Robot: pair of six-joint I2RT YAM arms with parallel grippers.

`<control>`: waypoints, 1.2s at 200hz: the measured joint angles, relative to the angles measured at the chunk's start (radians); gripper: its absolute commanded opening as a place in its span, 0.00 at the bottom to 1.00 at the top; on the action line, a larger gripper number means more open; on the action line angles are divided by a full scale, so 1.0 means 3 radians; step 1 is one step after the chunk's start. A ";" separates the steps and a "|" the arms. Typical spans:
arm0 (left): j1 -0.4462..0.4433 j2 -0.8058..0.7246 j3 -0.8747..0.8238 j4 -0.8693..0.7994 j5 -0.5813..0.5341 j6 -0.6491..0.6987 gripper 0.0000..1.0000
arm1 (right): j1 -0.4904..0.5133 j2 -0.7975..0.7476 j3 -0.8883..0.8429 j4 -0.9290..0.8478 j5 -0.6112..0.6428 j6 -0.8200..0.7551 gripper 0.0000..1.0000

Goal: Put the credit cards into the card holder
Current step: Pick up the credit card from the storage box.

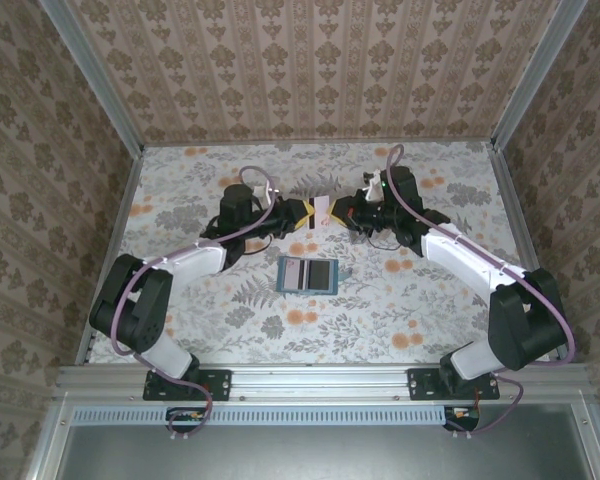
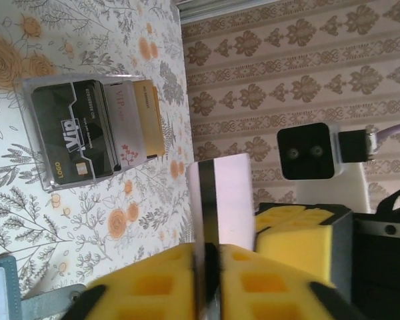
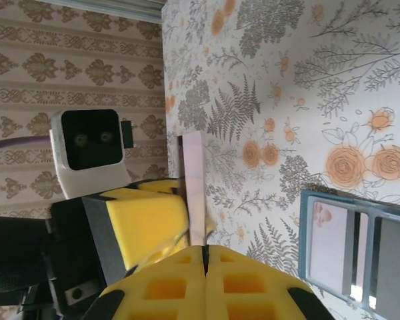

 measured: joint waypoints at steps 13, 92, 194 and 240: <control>-0.0001 -0.0005 0.0004 0.0069 0.0013 -0.0015 0.00 | -0.0009 0.0001 -0.0028 -0.0004 0.0000 0.0000 0.14; 0.0020 -0.0006 -0.0029 0.0356 0.0100 -0.0155 0.00 | -0.0018 0.0079 -0.0033 0.0212 -0.0254 0.0017 0.23; 0.0065 -0.0114 -0.0289 0.0114 -0.0042 -0.0173 0.65 | -0.0003 0.0098 -0.0033 0.0000 -0.0167 -0.0114 0.03; 0.0065 -0.0640 0.0017 -0.1588 -0.0617 0.0729 0.69 | 0.0050 -0.0047 -0.0121 -0.0323 0.0225 -0.0336 0.00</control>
